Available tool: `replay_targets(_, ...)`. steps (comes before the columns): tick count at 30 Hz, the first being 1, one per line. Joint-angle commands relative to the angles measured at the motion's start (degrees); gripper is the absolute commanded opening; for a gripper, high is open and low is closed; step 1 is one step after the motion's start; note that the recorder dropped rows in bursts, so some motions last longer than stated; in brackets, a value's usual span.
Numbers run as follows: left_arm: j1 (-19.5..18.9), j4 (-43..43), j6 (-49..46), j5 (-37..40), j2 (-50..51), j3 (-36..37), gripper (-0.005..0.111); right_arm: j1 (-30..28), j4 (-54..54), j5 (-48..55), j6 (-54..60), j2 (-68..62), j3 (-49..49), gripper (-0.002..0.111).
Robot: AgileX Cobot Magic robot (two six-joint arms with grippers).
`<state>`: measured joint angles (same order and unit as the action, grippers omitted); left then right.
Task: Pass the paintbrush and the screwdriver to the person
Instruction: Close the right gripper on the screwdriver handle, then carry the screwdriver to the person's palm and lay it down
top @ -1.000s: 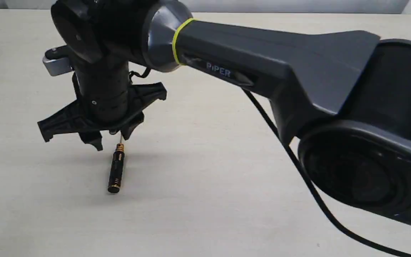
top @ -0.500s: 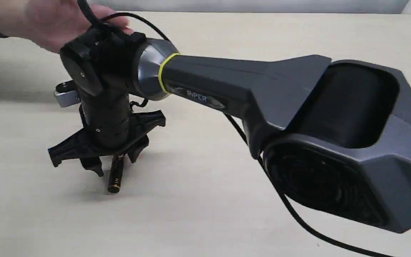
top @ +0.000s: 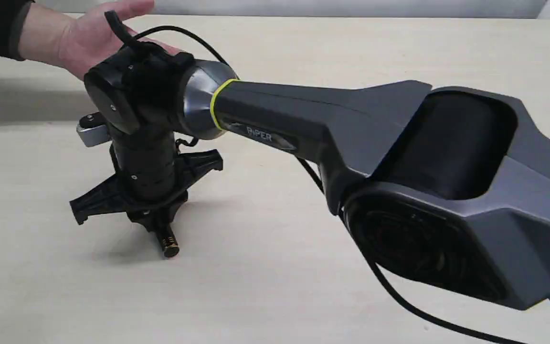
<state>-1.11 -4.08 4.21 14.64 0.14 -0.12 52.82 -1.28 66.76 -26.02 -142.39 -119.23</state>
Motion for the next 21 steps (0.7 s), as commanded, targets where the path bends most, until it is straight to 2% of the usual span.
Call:
replay_targets(1,0.47,0.15,0.12,-0.47,-0.14,0.12,0.000,-0.01,-2.23,0.74,2.35,-0.84,0.68,0.004)
replay_targets(12,0.47,0.04,0.12,-0.43,-0.14,0.12,0.000,2.51,2.36,-1.84,3.23,11.43,0.68,0.004)
replay_targets(21,0.47,0.04,0.12,-0.43,-0.14,0.12,0.000,3.41,10.34,-6.42,3.23,21.14,0.68,0.004)
